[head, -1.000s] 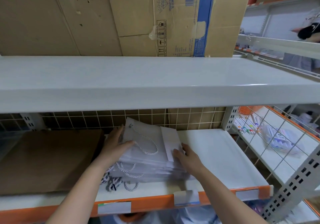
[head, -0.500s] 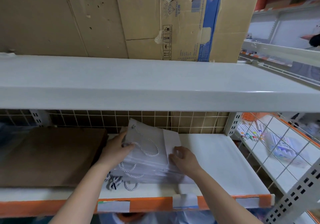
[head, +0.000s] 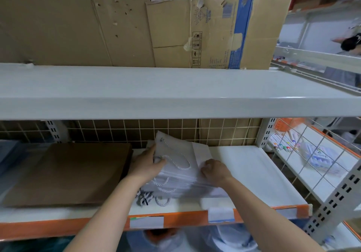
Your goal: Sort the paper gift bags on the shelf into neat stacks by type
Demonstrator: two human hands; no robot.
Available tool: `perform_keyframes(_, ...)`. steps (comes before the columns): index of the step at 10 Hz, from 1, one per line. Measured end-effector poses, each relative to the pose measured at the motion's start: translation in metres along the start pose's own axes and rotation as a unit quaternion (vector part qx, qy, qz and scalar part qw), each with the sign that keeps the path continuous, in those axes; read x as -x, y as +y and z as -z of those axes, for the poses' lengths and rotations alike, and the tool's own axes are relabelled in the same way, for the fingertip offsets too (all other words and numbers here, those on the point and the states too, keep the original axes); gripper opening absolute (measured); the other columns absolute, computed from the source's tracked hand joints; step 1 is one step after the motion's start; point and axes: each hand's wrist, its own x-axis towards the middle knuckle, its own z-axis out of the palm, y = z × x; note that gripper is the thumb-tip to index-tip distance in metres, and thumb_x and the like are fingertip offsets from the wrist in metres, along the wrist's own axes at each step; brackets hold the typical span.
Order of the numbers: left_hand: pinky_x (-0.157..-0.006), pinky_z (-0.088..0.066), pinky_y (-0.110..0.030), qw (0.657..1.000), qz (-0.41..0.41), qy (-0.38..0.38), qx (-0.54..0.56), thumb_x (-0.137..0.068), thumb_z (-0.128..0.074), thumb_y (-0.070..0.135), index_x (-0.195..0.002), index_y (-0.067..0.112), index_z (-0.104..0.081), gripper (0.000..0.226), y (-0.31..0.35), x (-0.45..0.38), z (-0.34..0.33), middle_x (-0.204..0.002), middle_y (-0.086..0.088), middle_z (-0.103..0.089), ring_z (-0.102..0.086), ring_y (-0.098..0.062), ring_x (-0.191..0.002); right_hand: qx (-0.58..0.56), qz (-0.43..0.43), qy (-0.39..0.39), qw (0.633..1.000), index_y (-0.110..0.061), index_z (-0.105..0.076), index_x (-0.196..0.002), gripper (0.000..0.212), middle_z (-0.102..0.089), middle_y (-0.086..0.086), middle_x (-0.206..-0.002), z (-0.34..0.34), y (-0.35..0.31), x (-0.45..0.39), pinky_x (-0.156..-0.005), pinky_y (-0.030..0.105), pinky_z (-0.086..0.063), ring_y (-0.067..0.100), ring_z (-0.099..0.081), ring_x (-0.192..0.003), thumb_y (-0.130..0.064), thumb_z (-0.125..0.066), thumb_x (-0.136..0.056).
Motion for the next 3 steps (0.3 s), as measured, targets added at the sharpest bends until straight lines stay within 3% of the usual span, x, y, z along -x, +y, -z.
perform_keyframes(1,-0.096,-0.046,-0.043,0.999,-0.01,-0.025,-0.028,-0.071,-0.038,0.079,-0.143,0.05,-0.022,0.079,-0.004,0.0,0.009,-0.137,0.011,-0.05,-0.053,-0.017,-0.116,-0.007,-0.002,0.031,0.999,-0.019,-0.043,-0.14,0.049,-0.05,0.007,-0.14,0.002,-0.01,0.01,-0.099,0.034,-0.043,0.028,-0.051,-0.124,-0.038,-0.047,-0.095)
perform_keyframes(2,-0.104,-0.037,-0.046,0.994,-0.027,-0.018,-0.108,-0.084,-0.037,0.069,-0.138,0.046,-0.032,0.059,0.006,0.015,0.022,-0.138,0.008,-0.05,-0.049,-0.02,-0.121,0.012,0.02,0.05,0.998,-0.021,-0.039,-0.144,0.053,-0.043,0.005,-0.146,0.004,-0.027,0.027,-0.103,0.037,-0.042,0.027,-0.045,-0.13,-0.041,-0.047,-0.096)
perform_keyframes(3,-0.108,-0.024,-0.051,0.98,-0.026,0.004,-0.199,-0.091,-0.033,0.063,-0.141,0.038,-0.035,0.056,0.011,0.024,0.038,-0.146,0.001,-0.041,-0.037,-0.027,-0.134,0.055,0.044,0.076,0.995,-0.02,-0.036,-0.144,0.055,-0.042,0.006,-0.146,0.008,-0.048,0.047,-0.103,0.038,-0.041,0.028,-0.043,-0.131,-0.044,-0.045,-0.095)
